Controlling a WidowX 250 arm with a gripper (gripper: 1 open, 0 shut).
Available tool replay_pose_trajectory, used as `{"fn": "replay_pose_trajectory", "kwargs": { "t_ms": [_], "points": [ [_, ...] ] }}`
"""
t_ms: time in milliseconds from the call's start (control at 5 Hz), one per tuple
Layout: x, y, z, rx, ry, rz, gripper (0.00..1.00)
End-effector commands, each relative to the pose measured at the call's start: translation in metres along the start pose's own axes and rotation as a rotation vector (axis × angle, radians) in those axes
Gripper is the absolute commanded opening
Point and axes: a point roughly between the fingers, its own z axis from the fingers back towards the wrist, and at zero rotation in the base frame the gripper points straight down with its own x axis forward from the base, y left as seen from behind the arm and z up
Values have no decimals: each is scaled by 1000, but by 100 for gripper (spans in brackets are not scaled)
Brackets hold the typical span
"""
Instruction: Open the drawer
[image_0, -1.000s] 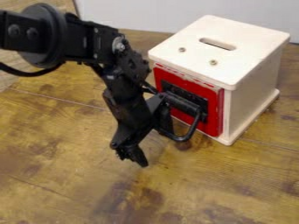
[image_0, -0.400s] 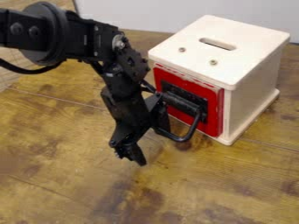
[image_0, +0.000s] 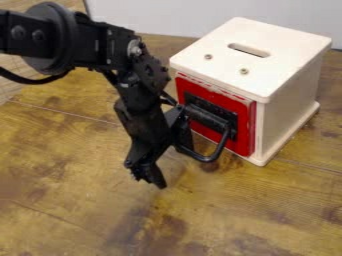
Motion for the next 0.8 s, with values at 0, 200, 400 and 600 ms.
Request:
{"fn": "replay_pose_trajectory", "kwargs": {
  "t_ms": [0, 200, 400, 600],
  "points": [
    [22, -1, 19, -47, -39, 57, 100],
    [25, 1, 21, -48, -48, 72, 100],
    [28, 2, 24, -48, -58, 86, 100],
    [31, 0, 26, -48, -68, 100, 100]
  ]
}}
